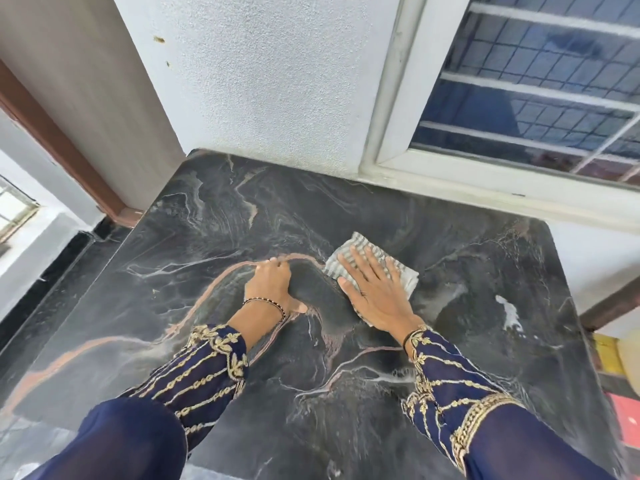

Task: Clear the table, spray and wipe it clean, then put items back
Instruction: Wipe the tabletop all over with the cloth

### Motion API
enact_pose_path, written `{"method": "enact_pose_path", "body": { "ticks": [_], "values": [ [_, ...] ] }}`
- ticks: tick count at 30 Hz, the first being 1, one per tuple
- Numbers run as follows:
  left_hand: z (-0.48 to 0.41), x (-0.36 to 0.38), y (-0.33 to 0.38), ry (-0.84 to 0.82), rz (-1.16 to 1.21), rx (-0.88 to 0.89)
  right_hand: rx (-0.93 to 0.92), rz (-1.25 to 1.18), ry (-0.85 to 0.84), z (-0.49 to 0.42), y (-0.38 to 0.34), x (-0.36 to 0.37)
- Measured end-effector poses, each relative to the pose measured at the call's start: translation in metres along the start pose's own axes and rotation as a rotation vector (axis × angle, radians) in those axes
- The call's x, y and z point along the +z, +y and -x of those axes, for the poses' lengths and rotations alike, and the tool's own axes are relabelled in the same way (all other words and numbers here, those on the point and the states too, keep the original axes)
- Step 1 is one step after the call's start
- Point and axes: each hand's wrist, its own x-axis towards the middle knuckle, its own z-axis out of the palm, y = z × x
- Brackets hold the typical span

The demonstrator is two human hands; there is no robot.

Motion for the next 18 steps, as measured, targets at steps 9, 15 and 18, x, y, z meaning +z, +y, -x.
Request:
{"method": "enact_pose_path", "body": {
  "ticks": [9, 15, 18],
  "values": [
    [0.141, 0.059, -0.018, 0.133, 0.181, 0.197, -0.124, 0.097, 0.062, 0.142, -0.068, 0.049],
    [0.189, 0.079, -0.027, 0.185, 0.282, 0.229, -0.231, 0.101, 0.030, 0.225, -0.104, 0.062],
    [0.201, 0.082, -0.021, 0.207, 0.230, 0.265, -0.262, 0.103, -0.003, 0.249, -0.099, 0.060]
  ]
}}
